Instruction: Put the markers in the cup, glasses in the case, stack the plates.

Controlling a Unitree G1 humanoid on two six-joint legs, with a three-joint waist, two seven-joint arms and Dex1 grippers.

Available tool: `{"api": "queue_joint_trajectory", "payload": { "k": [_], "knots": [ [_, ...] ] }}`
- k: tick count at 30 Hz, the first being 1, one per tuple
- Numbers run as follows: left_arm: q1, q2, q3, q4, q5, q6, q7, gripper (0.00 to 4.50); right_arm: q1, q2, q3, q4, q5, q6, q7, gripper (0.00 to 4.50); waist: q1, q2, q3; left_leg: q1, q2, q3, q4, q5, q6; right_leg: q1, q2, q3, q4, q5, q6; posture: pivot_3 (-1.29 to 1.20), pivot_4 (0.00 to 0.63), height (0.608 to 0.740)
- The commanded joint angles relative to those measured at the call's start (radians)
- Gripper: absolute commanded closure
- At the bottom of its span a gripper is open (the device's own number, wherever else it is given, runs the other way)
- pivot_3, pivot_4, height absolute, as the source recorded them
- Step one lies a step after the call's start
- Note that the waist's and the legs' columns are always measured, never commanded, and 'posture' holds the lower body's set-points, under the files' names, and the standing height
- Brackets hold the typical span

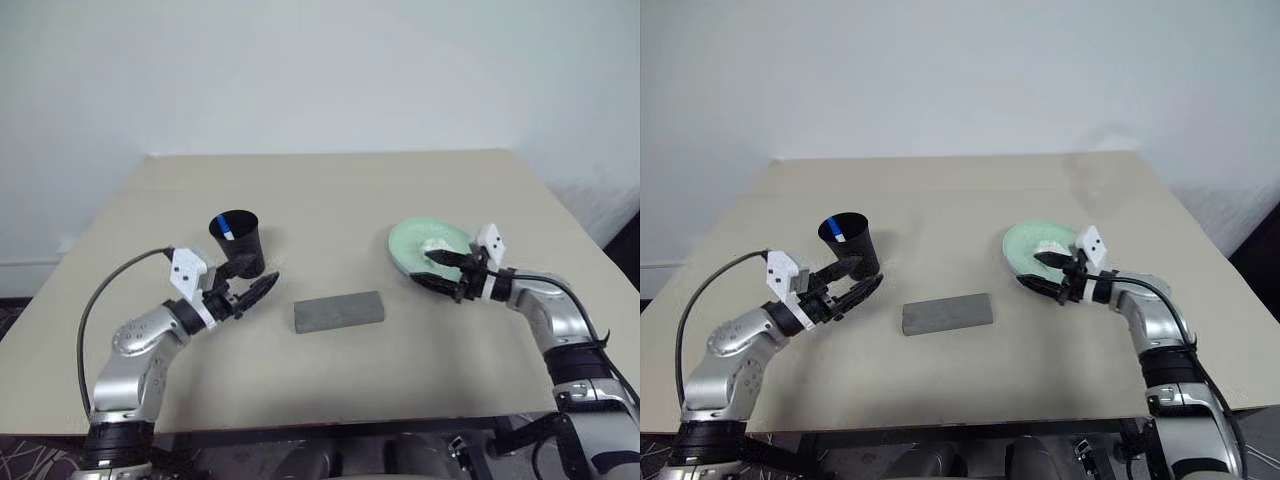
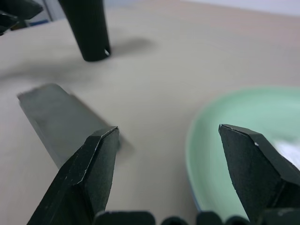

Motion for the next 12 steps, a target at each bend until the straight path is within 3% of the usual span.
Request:
{"api": "queue_joint_trajectory", "payload": {
  "k": [1, 12],
  "knots": [
    [0.005, -0.026, 0.019, 0.068, 0.046, -0.093, 0.044, 1.34, -0.012, -0.039, -0.049, 0.028, 0.007, -0.028, 0.012, 0.8, 0.0, 0.001, 0.0, 0.001, 0.0, 0.0, 0.0, 0.0, 0.0, 0.001, 0.0, 0.0, 0.0, 0.0, 0.0, 0.0, 0.0, 0.74],
    [0.058, -0.095, -0.002, 0.072, 0.076, -0.148, 0.108, 1.34, 0.048, -0.051, -0.057, -0.041, 0.015, 0.014, 0.003, 0.8, 0.0, 0.001, 0.0, 0.0, 0.0, 0.001, 0.0, 0.0, 0.0, 0.001, -0.001, 0.0, -0.001, 0.0, 0.0, 0.0, 0.0, 0.74]
  ]
}}
